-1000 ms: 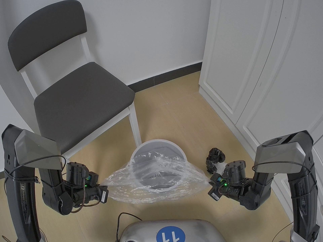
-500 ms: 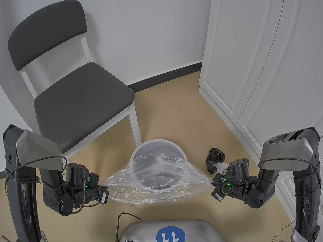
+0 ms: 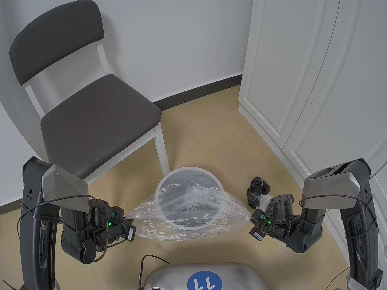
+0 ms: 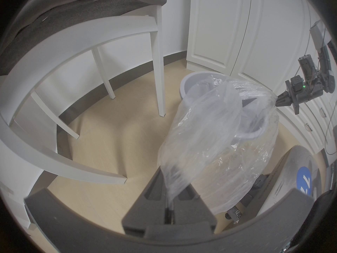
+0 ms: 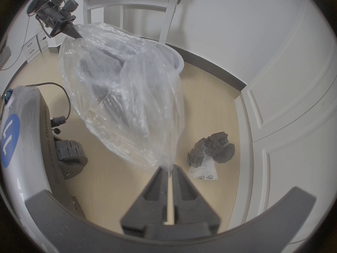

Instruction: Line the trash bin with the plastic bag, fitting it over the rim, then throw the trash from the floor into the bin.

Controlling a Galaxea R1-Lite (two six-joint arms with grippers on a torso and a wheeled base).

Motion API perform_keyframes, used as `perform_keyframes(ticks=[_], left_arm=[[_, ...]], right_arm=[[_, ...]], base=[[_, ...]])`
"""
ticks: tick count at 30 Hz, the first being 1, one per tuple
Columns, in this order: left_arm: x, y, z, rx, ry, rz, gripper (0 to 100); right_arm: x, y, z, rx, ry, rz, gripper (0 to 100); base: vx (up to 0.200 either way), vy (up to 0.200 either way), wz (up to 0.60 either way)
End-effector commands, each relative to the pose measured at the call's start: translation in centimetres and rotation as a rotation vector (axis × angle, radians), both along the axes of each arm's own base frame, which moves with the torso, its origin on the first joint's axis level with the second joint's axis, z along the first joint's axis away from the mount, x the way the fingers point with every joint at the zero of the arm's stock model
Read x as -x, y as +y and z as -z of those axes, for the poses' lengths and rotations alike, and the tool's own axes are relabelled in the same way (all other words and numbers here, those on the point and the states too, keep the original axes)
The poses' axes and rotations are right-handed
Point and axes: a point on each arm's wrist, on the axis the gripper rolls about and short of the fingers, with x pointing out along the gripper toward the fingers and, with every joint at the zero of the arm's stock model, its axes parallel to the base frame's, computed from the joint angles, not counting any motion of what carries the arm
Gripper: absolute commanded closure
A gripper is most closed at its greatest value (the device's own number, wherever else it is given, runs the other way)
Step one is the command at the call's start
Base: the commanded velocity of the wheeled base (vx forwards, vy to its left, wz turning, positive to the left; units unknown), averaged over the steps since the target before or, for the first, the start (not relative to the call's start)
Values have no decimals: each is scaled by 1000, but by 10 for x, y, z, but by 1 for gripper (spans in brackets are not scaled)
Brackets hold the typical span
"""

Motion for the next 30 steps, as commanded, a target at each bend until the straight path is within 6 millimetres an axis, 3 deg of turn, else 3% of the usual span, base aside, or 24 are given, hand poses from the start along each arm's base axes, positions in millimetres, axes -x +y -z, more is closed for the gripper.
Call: perform_keyframes(ticks=[1,8,12,16,17,20,25,29,30], left_arm=[[2,0,4,4,17,3,100],[2,0,6,2,23,3,100],[4,0,3,4,22,4,100],[5,-2,2,5,19,10,100],[6,-3,0,6,14,16,100],[8,-5,0,5,19,25,100],[8,-6,3,2,28,28,100],[8,-8,6,1,34,34,100],[9,-9,6,1,36,38,0]], right_arm=[[3,-1,-5,-2,-3,-7,0],[14,-12,-33,-114,14,-136,0],[10,-34,-45,-291,52,-323,0],[10,-40,-54,-348,51,-379,0],[10,-46,-64,-426,65,-399,0],[9,-41,-73,-555,116,-427,0],[1,-24,-92,-638,93,-315,0],[-5,1,-134,-725,33,-305,0],[-9,6,-141,-721,34,-312,0]], base=[[0,0,0],[0,0,0],[0,0,0],[0,0,0],[0,0,0],[0,0,0],[0,0,0],[0,0,0],[0,0,0]])
